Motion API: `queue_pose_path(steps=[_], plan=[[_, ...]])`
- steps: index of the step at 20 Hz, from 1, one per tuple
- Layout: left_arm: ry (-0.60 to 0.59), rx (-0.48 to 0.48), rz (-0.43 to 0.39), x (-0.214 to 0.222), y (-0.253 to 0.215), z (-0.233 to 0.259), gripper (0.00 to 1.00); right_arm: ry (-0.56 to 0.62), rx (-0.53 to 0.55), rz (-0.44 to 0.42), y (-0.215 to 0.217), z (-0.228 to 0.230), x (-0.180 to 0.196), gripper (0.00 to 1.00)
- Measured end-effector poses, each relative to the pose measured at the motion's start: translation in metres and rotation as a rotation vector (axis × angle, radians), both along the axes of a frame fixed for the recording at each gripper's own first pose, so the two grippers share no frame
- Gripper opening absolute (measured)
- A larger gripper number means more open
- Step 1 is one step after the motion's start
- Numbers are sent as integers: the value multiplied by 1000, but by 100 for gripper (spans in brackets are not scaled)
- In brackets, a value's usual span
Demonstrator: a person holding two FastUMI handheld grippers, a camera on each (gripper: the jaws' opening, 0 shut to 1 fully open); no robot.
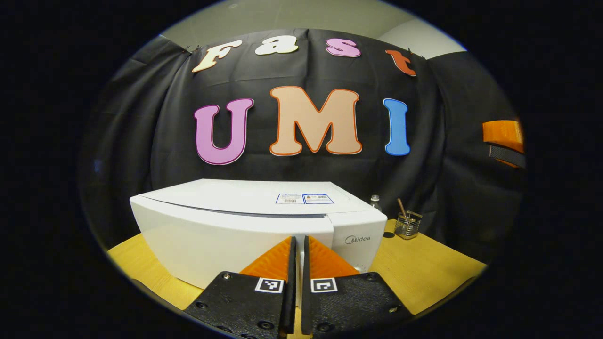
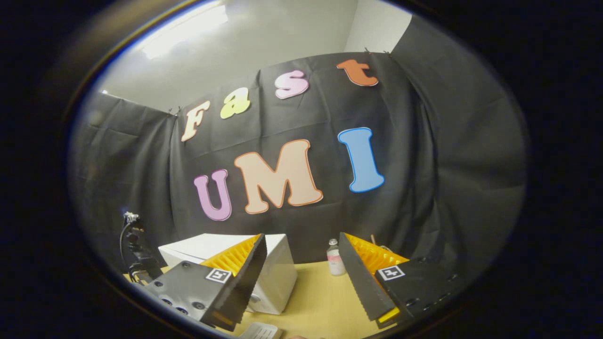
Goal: Open the microwave oven with the left hand, put the food in, and close the microwave oven.
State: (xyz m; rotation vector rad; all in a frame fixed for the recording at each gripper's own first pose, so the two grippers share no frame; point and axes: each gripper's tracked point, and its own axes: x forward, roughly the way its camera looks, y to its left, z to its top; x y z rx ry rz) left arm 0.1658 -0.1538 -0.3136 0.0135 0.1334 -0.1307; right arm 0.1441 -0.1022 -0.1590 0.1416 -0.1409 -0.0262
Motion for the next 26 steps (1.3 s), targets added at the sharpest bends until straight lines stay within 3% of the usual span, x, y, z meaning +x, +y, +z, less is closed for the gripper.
queue_pose_path(steps=[6, 7, 8, 9, 11, 13, 15, 17, 18, 19, 22, 23, 25, 26], plan=[[-15, -20, 4, 9, 1, 5, 3, 15, -25, 18, 10, -3, 3, 91], [46, -19, 19, 7, 2, -7, 3, 17, -32, 26, 15, -4, 3, 91], [7, -27, 20, 10, 2, -2, 4, 18, -37, 37, 19, -4, 2, 96], [1, -30, 4, 8, -2, 6, 2, 20, -45, 50, 26, -4, 2, 91], [8, -26, 7, 5, 0, 4, 1, 19, -67, 74, 37, -4, 2, 91], [8, -29, 6, 6, 0, 5, 1, 21, -92, 87, 46, -4, 1, 96], [8, -35, -3, 5, -1, 6, 1, 27, -116, 103, 55, -7, 1, 91], [41, -55, -8, 3, -1, 3, 1, 29, -131, 121, 65, -7, 2, 96], [61, -76, -15, 1, -2, 2, 1, 24, -138, 128, 69, -6, 2, 91], [76, -98, -20, -3, -1, 3, 2, 20, -150, 132, 73, -6, 2, 96], [96, -91, -10, -18, 22, 13, 6, 25, -183, 132, 80, -8, 3, 96], [93, -75, 0, -24, 32, 18, 8, 28, -189, 138, 83, -9, 2, 91], [77, -43, 17, -34, 49, 35, 17, 38, -199, 153, 90, -12, 1, 96], [64, -40, 20, -40, 56, 45, 29, 43, -205, 160, 92, -13, 0, 96]])
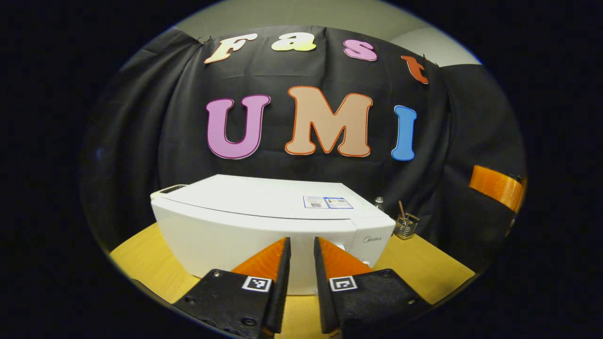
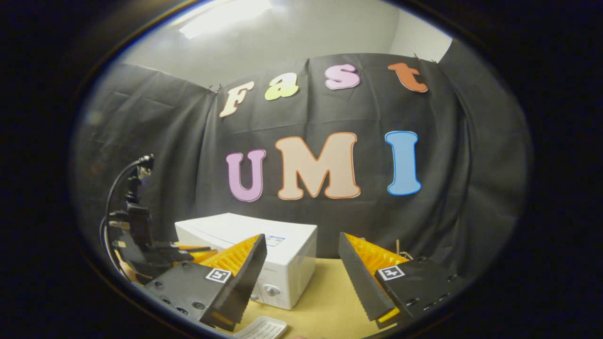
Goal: Open the microwave oven with the left hand, put the food in, and close the microwave oven.
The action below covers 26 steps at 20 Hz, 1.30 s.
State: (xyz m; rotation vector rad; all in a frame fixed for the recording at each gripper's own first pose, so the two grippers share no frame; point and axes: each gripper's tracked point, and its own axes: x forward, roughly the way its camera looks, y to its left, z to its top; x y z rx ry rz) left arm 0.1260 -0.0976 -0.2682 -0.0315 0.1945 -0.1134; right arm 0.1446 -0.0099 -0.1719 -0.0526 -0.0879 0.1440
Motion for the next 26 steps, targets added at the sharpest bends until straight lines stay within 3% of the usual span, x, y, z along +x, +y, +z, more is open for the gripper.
queue_pose_path(steps=[1, 4, 8, 13, 26], plan=[[-14, -5, 6, -8, 7, 10, 39, 4, -7, 1, 2, -1, -1, 92], [-45, 14, 55, -23, 34, 38, 95, 2, -22, -6, 2, -1, -3, 91], [-84, 23, 73, -49, 54, 74, 96, 15, -11, 27, 9, -3, -5, 92], [-130, 62, 120, -67, 81, 108, 96, 25, -8, -10, -5, -5, -2, 96], [-122, 104, 145, -73, 81, 108, 96, 18, 4, -82, -38, -4, -3, 99]])
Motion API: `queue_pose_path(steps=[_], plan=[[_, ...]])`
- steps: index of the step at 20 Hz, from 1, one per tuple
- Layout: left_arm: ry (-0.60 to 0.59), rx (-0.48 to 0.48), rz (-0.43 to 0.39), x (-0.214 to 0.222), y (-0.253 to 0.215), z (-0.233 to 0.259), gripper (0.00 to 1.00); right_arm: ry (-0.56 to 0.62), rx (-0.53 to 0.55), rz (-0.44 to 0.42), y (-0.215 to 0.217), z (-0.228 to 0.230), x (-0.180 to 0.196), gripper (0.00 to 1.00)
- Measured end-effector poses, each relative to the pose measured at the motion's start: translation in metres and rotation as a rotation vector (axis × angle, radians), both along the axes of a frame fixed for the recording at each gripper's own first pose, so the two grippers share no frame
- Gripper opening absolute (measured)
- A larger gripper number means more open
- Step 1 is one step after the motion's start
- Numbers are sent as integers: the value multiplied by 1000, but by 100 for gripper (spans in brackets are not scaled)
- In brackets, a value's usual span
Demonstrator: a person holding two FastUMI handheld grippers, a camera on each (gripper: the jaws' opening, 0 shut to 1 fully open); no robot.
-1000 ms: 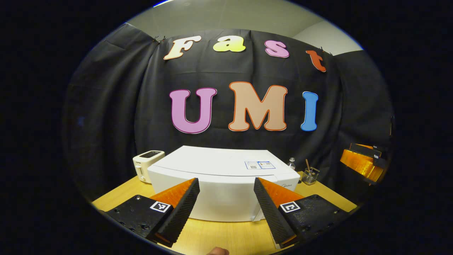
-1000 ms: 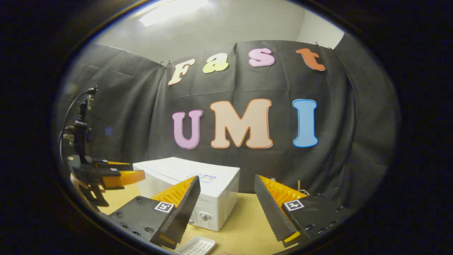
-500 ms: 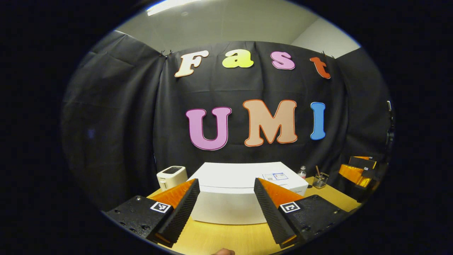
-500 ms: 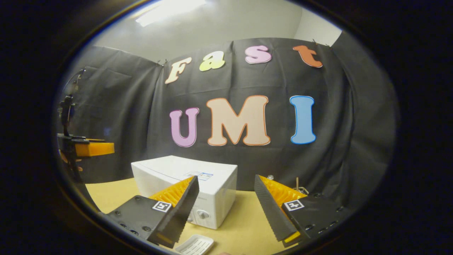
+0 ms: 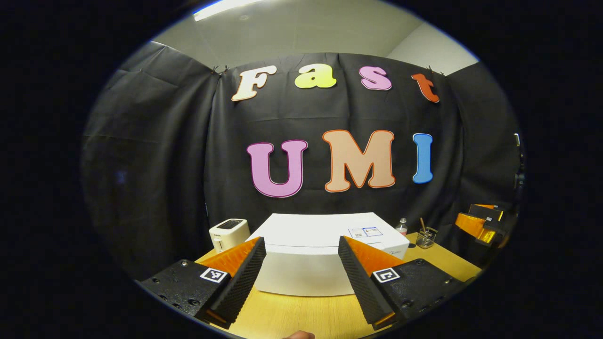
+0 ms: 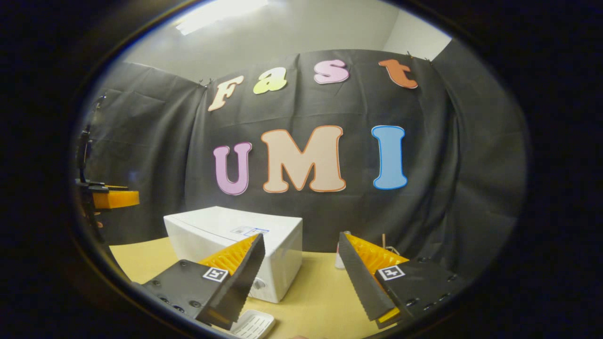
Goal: Open the microwave oven with the left hand, put the food in, and close the microwave oven.
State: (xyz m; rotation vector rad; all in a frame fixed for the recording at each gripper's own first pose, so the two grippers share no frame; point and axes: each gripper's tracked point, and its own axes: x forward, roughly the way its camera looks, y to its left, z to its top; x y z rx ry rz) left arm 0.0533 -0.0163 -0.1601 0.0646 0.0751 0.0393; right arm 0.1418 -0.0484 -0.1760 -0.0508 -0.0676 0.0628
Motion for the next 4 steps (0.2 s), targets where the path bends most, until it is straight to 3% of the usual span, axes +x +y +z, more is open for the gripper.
queue_pose_path(steps=[4], plan=[[-10, -1, 0, -1, -1, 2, 96, -11, 1, -11, -5, 2, -3, 99]])
